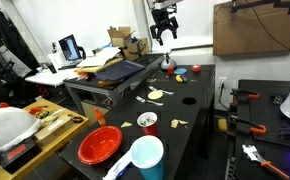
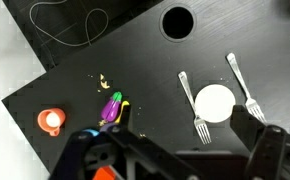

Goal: Pick up the purple eggplant toy and move it to the left of the table next to the red plate, pick up the yellow banana toy and move it to the left of the table next to the purple eggplant toy

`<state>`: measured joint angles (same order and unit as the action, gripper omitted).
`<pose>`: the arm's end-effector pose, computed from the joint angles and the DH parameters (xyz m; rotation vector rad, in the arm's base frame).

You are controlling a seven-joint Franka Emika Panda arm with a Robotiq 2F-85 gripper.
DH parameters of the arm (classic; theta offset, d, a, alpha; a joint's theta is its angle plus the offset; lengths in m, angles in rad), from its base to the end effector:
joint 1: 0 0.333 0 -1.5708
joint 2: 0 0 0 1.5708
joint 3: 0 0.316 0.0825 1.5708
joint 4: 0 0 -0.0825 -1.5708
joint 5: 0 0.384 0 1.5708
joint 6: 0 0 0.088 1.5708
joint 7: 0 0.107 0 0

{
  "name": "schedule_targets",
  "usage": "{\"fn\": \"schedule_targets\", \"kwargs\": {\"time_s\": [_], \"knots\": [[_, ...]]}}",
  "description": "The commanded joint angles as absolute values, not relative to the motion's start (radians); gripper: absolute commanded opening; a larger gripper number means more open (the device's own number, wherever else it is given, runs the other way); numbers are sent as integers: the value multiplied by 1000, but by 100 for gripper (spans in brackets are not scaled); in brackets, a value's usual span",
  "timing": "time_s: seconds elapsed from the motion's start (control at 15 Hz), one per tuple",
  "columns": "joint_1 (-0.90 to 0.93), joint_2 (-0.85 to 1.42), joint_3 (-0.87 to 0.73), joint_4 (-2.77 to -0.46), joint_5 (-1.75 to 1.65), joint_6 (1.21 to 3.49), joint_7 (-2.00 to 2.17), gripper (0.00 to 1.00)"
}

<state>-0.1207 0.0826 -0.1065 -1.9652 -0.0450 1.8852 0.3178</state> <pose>0.5420 -0.1278 0.4186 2.9677 -0.8021 -0.2461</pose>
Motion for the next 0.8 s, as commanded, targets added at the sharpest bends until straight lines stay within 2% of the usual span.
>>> {"fn": "schedule_targets", "kwargs": {"time_s": [0.0, 0.73], "knots": [[-139, 167, -139, -1901, -15, 1862, 337, 100], [-207, 337, -231, -1911, 50, 1891, 373, 100]]}}
